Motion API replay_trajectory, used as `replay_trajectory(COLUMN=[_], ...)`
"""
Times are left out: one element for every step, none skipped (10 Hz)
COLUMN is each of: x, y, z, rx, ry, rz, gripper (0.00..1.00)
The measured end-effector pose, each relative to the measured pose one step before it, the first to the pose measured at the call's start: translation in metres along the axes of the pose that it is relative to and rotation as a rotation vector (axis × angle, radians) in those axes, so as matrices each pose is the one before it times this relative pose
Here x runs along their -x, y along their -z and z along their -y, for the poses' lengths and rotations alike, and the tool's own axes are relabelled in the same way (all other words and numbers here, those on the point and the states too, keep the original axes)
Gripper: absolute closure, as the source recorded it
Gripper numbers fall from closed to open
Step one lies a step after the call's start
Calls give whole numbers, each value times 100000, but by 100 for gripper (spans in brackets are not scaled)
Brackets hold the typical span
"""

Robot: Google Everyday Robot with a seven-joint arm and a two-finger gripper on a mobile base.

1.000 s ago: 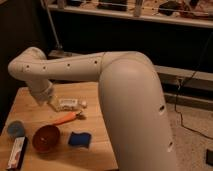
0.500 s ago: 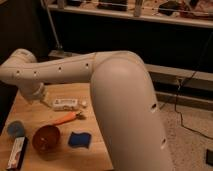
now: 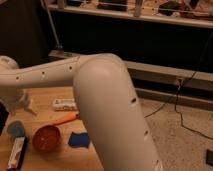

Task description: Place the eraser on the white sponge

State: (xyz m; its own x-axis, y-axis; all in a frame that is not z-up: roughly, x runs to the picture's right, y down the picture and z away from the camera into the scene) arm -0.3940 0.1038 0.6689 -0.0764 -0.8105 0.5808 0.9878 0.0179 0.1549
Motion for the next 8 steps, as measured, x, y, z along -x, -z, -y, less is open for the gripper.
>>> replay_trajectory(x=[-66,-155,-197,293,496,1104,743,1838], y=[-756,-479,-648,-622,-470,-815,-487,-854], z=[1384,1053,1579,2021,1804,2310,1180,1575], rx=[1313,679,764,140,-150,484,379,1785], ry=[376,-1803,-3516,-3401,-2125,-2609,-1258,-1774], rz=[-662,-565,-1035,-719,-799,-737,-407,-423], gripper=[35,35,35,35,35,35,35,35])
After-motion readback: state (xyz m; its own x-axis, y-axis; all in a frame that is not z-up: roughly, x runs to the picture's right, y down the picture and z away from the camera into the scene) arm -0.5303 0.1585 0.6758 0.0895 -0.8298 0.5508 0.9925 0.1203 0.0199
